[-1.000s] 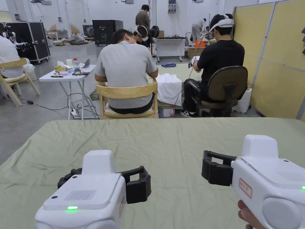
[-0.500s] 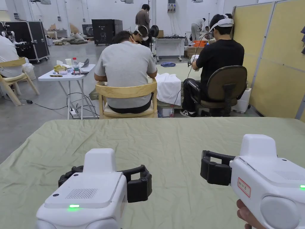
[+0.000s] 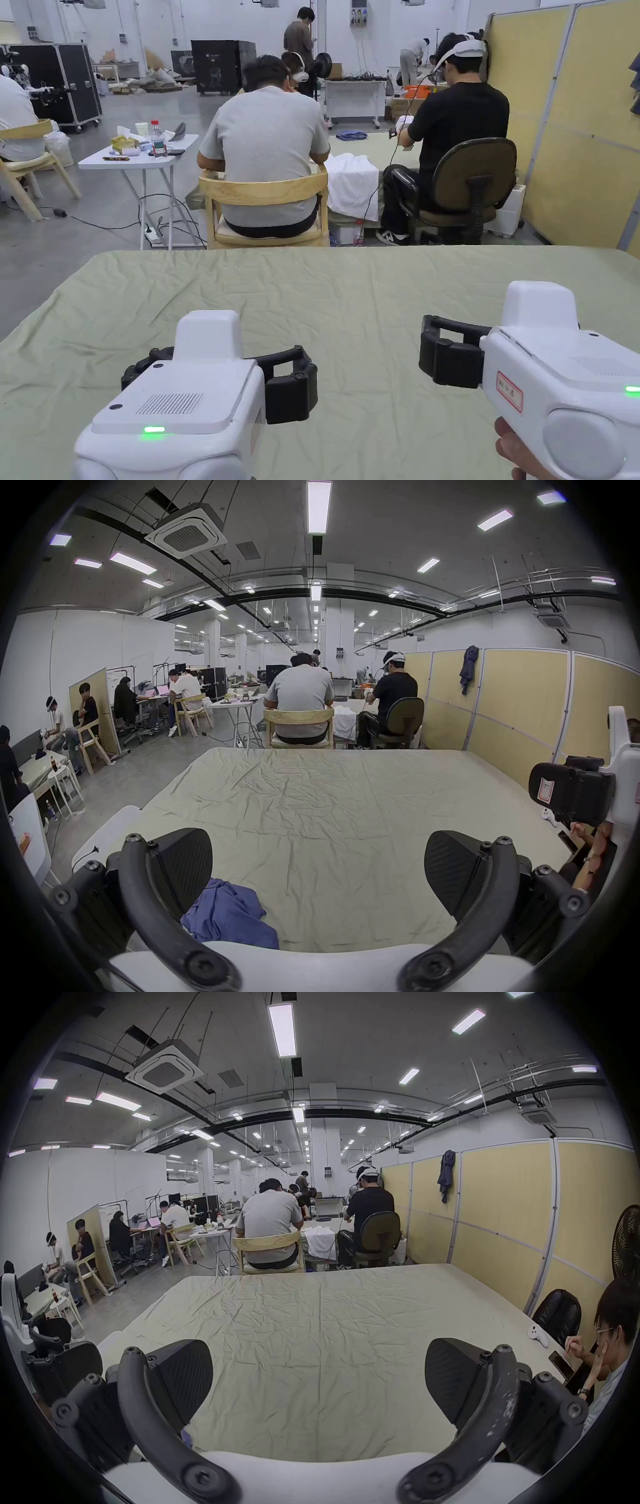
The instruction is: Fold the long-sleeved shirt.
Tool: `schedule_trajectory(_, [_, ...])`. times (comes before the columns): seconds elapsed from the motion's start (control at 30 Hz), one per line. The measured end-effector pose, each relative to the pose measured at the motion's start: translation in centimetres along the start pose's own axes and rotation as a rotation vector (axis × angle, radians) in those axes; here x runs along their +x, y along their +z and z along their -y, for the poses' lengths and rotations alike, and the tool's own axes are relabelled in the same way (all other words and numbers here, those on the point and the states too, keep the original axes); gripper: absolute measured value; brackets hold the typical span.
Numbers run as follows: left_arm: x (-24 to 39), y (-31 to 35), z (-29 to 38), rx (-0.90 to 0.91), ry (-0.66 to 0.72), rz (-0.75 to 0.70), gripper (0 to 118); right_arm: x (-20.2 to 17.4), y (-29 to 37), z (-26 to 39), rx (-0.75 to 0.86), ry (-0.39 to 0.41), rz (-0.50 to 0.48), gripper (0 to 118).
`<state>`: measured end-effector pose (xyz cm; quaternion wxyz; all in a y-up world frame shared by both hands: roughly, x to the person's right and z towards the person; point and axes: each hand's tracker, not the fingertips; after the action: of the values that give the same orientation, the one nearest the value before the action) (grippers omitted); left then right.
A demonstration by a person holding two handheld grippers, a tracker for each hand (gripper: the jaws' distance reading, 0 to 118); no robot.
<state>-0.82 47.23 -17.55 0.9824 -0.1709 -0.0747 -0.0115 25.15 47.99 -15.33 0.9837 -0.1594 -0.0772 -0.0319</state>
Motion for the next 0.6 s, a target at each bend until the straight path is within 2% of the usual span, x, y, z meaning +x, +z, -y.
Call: schedule_trajectory(0.6, [-0.2, -0.16, 0.29, -0.011, 0.003, 0.002, 118, -0.03, -0.12, 0.24, -0.005, 0.0, -0.004, 118])
